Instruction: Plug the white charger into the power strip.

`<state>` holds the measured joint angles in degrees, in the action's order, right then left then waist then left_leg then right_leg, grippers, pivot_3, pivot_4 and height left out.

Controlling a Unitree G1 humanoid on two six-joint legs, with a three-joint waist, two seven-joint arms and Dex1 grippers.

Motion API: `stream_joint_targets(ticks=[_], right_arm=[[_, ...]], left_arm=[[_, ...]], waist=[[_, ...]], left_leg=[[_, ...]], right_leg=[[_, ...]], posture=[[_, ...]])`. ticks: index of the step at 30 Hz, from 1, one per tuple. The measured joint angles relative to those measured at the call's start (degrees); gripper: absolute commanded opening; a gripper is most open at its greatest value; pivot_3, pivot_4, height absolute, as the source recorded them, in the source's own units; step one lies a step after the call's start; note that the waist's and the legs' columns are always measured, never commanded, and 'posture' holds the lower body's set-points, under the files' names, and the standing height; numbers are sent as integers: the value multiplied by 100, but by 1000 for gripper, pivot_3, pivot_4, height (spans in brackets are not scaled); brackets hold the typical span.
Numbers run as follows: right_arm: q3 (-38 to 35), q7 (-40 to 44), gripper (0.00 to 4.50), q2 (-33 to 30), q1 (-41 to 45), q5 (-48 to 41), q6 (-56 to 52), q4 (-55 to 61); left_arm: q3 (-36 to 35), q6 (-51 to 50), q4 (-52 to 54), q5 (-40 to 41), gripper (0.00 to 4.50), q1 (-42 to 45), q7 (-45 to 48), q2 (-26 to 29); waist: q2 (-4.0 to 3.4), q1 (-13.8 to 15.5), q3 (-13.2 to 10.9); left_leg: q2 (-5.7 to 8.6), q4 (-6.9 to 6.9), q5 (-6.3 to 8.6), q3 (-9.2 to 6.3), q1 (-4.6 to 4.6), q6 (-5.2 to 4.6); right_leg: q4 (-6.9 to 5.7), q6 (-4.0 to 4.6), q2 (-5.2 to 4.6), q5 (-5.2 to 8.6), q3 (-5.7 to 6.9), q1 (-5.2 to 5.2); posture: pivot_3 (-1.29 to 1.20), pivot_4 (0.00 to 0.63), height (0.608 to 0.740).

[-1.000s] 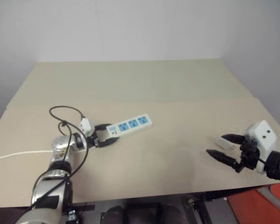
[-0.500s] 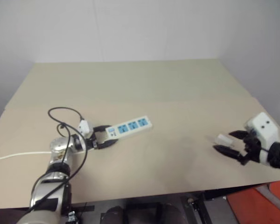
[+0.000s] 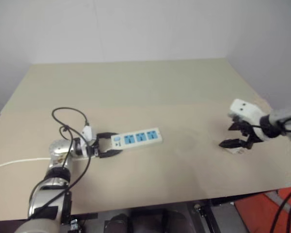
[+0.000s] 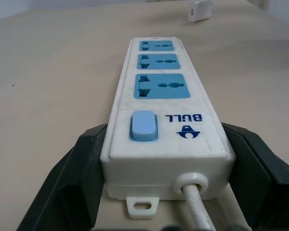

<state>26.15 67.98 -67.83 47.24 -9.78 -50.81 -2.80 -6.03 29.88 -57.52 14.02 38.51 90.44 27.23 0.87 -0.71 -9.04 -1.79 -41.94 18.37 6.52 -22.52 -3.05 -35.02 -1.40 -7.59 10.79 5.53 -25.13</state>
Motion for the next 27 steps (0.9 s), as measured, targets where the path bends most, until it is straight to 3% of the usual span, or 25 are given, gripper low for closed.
stream_joint_targets(ticks=[7,17,27], right_arm=[[905,702,4500,728,944,1138,312,-1656],[989,1211,4500,995,1105,1967,756,-2501],[907,1319,4500,1260,1105,2212,785,-2799]], left_arm=[[452,-98,685,349,3247,-312,98,35],[689,-238,1052,529,3247,-509,109,127],[687,-247,1066,540,3247,-523,111,120]], waist=[[-2,20,0],[-4,-4,0],[-4,-2,0]], left_leg=[[0,-5,-1,15,-34,2],[-4,-8,-14,31,-30,25],[-3,-13,-17,31,-30,30]], right_leg=[[11,-11,0,-4,14,-16],[0,-10,1,-4,22,-13],[-4,-9,2,-5,23,-13]], posture=[[0,150,740],[0,150,740],[0,150,740]])
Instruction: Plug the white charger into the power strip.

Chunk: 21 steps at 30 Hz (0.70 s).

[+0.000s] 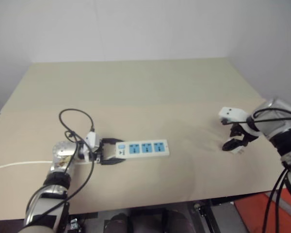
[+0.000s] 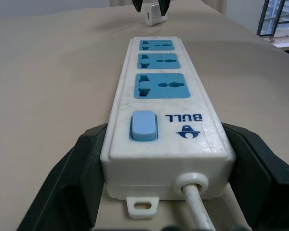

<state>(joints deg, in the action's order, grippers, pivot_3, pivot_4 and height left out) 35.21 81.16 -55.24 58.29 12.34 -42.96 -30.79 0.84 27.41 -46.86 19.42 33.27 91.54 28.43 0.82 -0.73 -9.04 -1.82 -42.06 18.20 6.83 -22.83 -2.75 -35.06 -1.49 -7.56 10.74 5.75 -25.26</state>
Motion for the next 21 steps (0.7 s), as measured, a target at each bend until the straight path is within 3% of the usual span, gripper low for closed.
stream_joint_targets(ticks=[10,20,21], right_arm=[[-84,-92,4500,239,0,102,-25,-488],[-216,-264,1153,366,44,279,-84,-862],[-226,-262,1092,378,53,280,-93,-879]], left_arm=[[-13,0,16,-7,3247,-19,-19,-1],[-20,-1,87,-27,3247,-61,-73,3],[-20,-2,91,-28,3247,-64,-80,3]], waist=[[-1,-5,0],[-2,-7,1],[-2,-7,1]], left_leg=[[0,-2,-1,0,1,2],[0,-4,-2,0,1,3],[0,-5,-2,0,1,3]], right_leg=[[-2,0,0,0,1,2],[-3,0,0,0,0,3],[-3,0,0,0,0,3]], posture=[[0,150,740],[0,150,740],[0,150,740]])
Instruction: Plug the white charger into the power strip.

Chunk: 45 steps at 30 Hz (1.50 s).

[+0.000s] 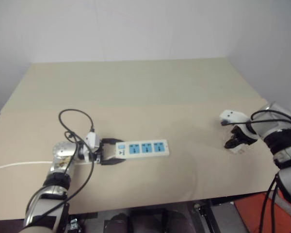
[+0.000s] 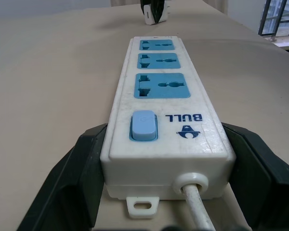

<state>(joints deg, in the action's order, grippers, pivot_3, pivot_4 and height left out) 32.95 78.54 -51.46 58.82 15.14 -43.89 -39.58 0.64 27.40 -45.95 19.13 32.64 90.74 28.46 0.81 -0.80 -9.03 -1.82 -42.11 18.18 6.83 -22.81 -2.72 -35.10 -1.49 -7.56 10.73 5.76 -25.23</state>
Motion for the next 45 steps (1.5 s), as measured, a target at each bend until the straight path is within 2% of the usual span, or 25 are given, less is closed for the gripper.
stream_joint_targets(ticks=[5,8,12,16,20,25,29,34,41,45], right_arm=[[-6,35,1093,15,12,12,-2,15],[-95,76,1093,-80,-28,-9,0,467],[-988,0,1093,-317,-505,-509,177,1834],[-2460,-214,1093,214,-1289,-1719,667,3248],[-2957,-569,1093,1246,-1606,-2632,870,3899],[-3131,-1076,1093,2553,-1741,-3483,908,4002],[-3159,-1102,1093,3124,-2033,-3968,1127,3969],[-2900,-782,1093,3454,-2490,-4109,1724,3812],[-2527,-260,1093,4024,-2675,-4095,3083,3227],[-2409,-32,1093,4118,-2670,-3985,3686,2722]], left_arm=[[0,0,4,-4,3247,-3,-9,1],[-2,-22,60,-2,3247,-31,-5,6],[-20,-146,188,6,3247,-101,-13,12],[-16,-232,293,-3,3247,-136,-8,33],[-5,-289,435,-6,3247,-207,-26,36],[30,-573,936,3,3247,-449,-190,-7],[71,-893,1434,0,3247,-675,-348,-68],[82,-1145,1866,-4,3247,-923,-597,-89],[243,-1354,2203,-7,3247,-1084,-748,-165],[266,-1376,2272,-14,3247,-1092,-773,-142]], waist=[[0,0,0],[-5,1,0],[-6,8,0],[-5,10,1],[-5,7,0],[-5,38,1],[-5,71,0],[-6,39,0],[-6,7,0],[-7,12,0]], left_leg=[[0,-2,0,0,0,0],[-1,-1,0,-1,-1,0],[-2,0,0,-4,-2,0],[-3,-1,-1,-7,5,2],[-4,-12,-3,-7,9,5],[-2,-12,-5,-14,7,4],[1,-7,-5,-13,4,4],[1,-8,-5,-13,9,4],[0,-6,-7,-13,20,5],[0,-7,-7,-13,20,5]], right_leg=[[-2,0,0,0,0,0],[-2,0,0,0,-1,-2],[2,0,1,0,3,-1],[2,1,6,-1,9,12],[-3,5,7,-8,5,15],[-8,8,9,-9,7,17],[-1,7,10,-9,9,15],[-7,7,11,-9,6,16],[-10,8,13,-9,1,20],[-10,8,13,-9,2,22]], posture=[[0,150,740],[0,150,740],[0,150,740],[0,150,740],[0,150,740],[0,150,740],[0,150,740],[0,150,740],[0,150,740],[0,150,740]])
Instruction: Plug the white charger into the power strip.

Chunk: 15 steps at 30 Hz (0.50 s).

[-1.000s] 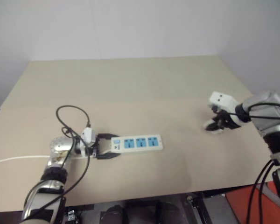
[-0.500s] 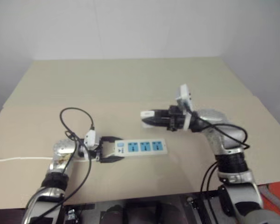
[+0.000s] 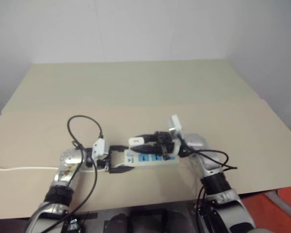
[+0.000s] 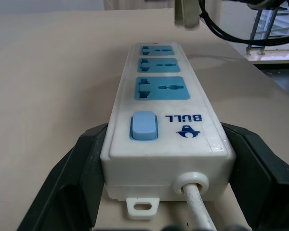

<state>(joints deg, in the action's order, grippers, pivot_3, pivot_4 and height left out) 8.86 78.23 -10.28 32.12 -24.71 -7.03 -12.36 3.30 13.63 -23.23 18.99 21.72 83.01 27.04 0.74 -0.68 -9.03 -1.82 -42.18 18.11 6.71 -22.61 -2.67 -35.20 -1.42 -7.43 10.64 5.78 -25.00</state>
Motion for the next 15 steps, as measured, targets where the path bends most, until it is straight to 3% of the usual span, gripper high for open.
stream_joint_targets(ticks=[15], right_arm=[[-14,165,1093,12,327,330,1045,-1398]], left_arm=[[-2,-18,226,56,3247,-236,-76,106]], waist=[[-2,-24,0]], left_leg=[[-4,14,-1,11,25,3]], right_leg=[[-1,1,1,0,-13,7]], posture=[[0,150,740]])
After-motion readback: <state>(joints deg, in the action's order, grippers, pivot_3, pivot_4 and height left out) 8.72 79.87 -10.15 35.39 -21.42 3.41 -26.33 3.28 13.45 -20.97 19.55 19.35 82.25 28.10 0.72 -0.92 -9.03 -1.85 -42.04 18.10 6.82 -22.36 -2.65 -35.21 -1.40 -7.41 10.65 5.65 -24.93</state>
